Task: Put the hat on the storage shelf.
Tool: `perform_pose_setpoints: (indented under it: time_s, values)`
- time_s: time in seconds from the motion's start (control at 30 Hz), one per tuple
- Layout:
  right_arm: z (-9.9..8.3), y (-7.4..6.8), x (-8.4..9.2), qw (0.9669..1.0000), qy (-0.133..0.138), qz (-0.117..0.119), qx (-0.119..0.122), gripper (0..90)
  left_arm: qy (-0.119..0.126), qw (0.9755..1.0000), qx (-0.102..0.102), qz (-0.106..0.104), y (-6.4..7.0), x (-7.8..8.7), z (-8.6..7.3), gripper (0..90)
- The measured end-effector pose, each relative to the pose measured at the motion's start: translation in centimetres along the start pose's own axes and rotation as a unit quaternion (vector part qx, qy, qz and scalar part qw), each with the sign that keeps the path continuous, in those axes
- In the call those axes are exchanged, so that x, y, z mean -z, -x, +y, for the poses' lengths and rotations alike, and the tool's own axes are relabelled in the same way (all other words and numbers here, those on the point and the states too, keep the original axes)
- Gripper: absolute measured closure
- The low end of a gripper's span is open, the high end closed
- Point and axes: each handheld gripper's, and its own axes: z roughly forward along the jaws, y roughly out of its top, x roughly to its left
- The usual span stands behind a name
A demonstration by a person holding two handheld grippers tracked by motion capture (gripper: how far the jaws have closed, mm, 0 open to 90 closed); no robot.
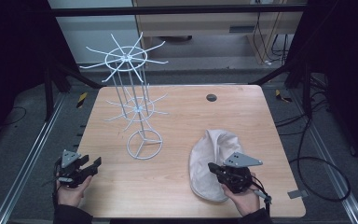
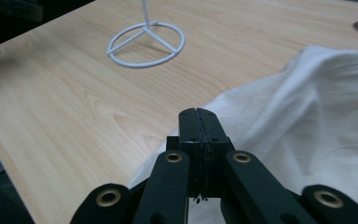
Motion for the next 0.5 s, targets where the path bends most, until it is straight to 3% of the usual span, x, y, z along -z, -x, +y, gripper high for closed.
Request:
perform_pose_setpoints:
  time_s: [0.23, 0.5]
  values:
    - [-0.6, -1.1, -1.8, 0.9994, -0.031, 0.015, 0.01, 90.0, -0.003, 1.0, -0.003, 0.001, 0.0, -0.1, 0.0, 44.9]
    - [-1.5, -0.7, -2.3, 0.9985, -0.052, 0.014, 0.007, 90.0, -0.005, 1.0, -0.008, 0.003, 0.2, 0.0, 0.0, 44.8]
